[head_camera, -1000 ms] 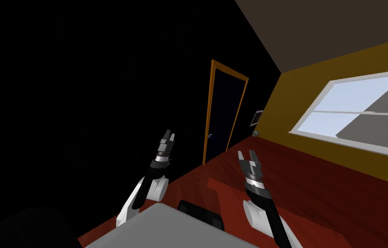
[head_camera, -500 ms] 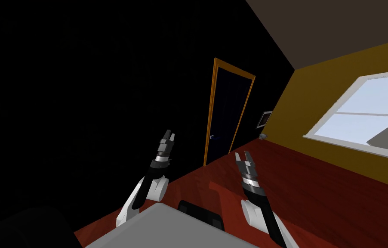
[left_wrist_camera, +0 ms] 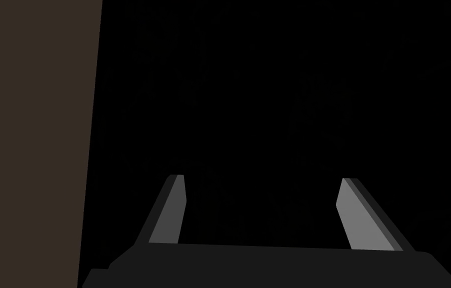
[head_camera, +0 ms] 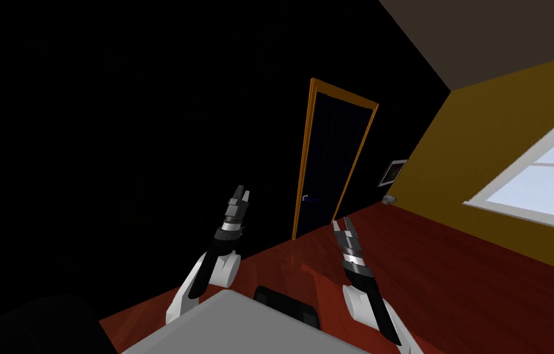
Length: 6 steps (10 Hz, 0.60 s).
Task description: Pull the door open
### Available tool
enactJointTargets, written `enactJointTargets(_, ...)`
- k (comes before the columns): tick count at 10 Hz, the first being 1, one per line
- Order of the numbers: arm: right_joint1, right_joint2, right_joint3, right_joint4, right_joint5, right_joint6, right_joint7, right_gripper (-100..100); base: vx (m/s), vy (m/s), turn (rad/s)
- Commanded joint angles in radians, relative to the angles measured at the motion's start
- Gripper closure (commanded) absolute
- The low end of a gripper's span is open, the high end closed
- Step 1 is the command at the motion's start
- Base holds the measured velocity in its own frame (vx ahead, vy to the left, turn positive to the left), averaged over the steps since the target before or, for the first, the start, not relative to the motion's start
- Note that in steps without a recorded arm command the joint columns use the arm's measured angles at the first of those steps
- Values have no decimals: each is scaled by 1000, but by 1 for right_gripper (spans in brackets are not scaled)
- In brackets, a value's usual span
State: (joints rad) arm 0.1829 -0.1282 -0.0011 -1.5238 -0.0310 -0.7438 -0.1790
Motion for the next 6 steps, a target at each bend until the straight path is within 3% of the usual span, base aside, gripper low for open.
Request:
enactJointTargets(1, -9, -3, 1, 37, 0, -11, -2, -100, 48, -60, 62)
enactJointTargets(4, -45, -15, 8, 137, -1, -25, -6, -100, 51, -73, 148)
enactJointTargets(5, -45, -15, 8, 137, -1, -25, -6, -100, 43, -66, 38)
enactJointTargets(6, -57, -19, 10, 170, -1, -30, -7, -100, 27, -44, 100)
